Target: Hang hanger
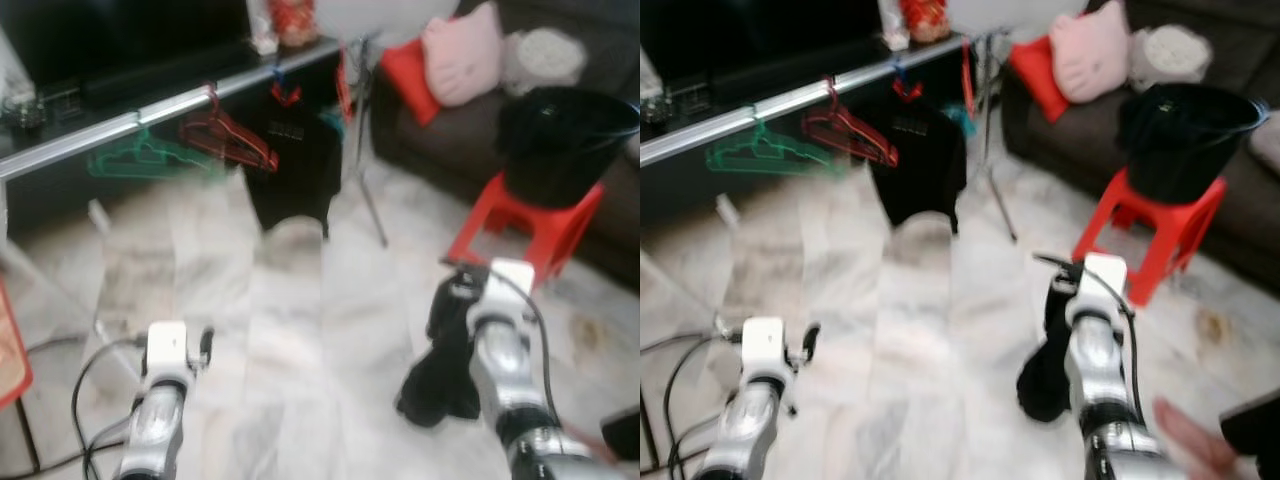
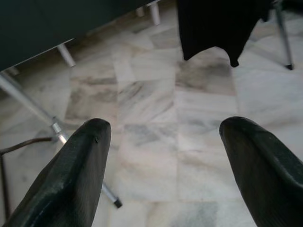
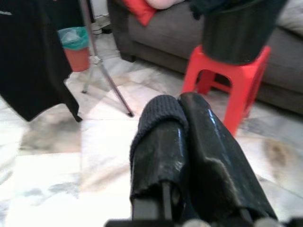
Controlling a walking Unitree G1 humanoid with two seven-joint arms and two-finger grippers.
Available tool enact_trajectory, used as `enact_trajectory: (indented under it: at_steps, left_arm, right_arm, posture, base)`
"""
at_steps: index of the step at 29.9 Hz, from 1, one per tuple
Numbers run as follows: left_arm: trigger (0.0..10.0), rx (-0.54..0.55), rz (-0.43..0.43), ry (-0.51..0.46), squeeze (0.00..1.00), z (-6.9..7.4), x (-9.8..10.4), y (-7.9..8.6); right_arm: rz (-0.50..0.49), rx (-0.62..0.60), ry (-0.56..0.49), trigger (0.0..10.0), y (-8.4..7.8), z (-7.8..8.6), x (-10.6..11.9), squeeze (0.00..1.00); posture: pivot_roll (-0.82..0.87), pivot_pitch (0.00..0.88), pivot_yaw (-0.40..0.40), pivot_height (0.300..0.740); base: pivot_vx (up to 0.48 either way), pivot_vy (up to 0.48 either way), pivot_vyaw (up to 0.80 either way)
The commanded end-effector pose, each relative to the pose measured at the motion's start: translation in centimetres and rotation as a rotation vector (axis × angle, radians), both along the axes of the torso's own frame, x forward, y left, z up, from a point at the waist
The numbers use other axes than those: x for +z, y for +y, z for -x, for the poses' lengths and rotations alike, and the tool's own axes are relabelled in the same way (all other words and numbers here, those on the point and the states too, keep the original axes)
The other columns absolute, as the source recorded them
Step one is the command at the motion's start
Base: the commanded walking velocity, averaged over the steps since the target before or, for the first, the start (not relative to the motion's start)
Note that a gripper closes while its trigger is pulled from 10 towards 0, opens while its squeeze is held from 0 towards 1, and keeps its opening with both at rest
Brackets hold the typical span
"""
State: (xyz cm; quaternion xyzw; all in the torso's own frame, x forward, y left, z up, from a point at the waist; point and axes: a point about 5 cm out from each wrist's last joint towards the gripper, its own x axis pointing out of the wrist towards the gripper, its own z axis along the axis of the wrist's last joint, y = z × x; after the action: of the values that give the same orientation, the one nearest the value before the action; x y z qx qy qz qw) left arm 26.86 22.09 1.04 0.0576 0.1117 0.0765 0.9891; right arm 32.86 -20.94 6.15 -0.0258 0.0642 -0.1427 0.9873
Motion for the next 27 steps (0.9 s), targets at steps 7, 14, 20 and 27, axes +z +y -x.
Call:
enact_trajectory:
  at_steps: [7,14,20,27]
  left_arm:
    - [10.0,-0.003,0.012,-0.006,0.00,-0.30,0.16,-0.44]
    - [10.0,-0.002,0.015,-0.007,0.00,-0.18,0.06,-0.56]
    - [10.0,-0.007,0.018,-0.006,0.00,-0.09,-0.05,-0.75]
    - [10.0,-0.010,0.021,-0.007,0.00,-0.13,-0.04,-0.90]
  right_arm:
    - [0.013,-0.018,-0.039,10.0,-0.97,-0.26,0.89,0.00]
    - [0.012,-0.009,-0.039,10.0,-0.87,-0.24,0.85,0.00]
    - [0.016,-0.003,-0.040,10.0,-0.91,-0.27,0.90,0.00]
    - [0.018,0.007,-0.037,10.0,-0.66,-0.29,0.81,0.00]
  posture:
    - [0.00,0.000,0.019,0.728]
    - [0.00,0.000,0.015,0.728]
    - [0.00,0.000,0.010,0.728]
    - [0.00,0.000,0.010,0.728]
  base:
    - [0.000,-0.270,0.00]
    - [0.000,-0.269,0.00]
    - [0.000,-0.271,0.00]
    - [0.000,-0.269,0.00]
